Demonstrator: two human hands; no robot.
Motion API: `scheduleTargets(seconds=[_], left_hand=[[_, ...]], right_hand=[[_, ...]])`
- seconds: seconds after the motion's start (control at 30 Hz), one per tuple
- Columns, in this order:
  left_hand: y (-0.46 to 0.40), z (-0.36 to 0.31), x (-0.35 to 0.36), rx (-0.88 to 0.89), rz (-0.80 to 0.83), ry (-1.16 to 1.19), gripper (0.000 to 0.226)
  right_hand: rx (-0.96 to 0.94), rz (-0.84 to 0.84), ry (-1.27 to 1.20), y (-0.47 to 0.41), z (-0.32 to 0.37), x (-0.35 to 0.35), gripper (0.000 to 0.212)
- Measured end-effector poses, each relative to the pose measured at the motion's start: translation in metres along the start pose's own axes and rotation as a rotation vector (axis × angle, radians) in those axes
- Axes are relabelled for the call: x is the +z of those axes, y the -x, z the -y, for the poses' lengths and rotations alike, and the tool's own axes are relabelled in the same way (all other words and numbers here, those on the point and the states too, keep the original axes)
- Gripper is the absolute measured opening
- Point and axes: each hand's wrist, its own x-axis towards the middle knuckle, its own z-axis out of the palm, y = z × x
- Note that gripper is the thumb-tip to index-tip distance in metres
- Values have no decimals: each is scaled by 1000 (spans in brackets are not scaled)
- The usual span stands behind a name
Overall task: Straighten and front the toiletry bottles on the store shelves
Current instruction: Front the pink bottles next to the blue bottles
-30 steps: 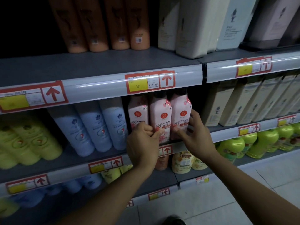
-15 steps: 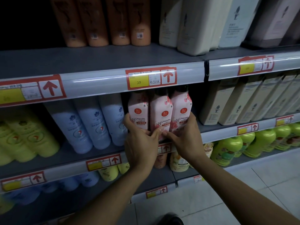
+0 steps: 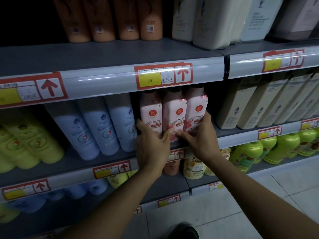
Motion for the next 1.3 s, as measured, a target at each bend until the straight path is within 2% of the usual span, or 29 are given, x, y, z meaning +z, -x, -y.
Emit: scheduleTargets(seconds=[0.17,0.5,0.67,0.8,0.93,1.13,1.23,1.3], left_hand=[[-3,7,7,-27,1,61,66],[-7,15,14,-16,-17,78,43],[-6,19,14,15,-3,78,61],[-5,22,14,13,8,68,52],[-1,17,10,-10,64,152,55],[10,5,-12,15,184,312,80],[14,-1,-26,56,183,278,77],[16,-2,-36,78,166,271,66]], right_hand=[[-3,18,-31,-2,3,2,96],[-76,58,-62,-7,3,9,88],[-124,47,1,-9,-3,8,75],[-12,-10,65,-13,-5,4,85],[26,-22,60,-13,-4,3,78],[75,-31,124,-8,3,0,76],[99,-70,169,-1,7,1,88],[96,-131,232,5,11,1,88]])
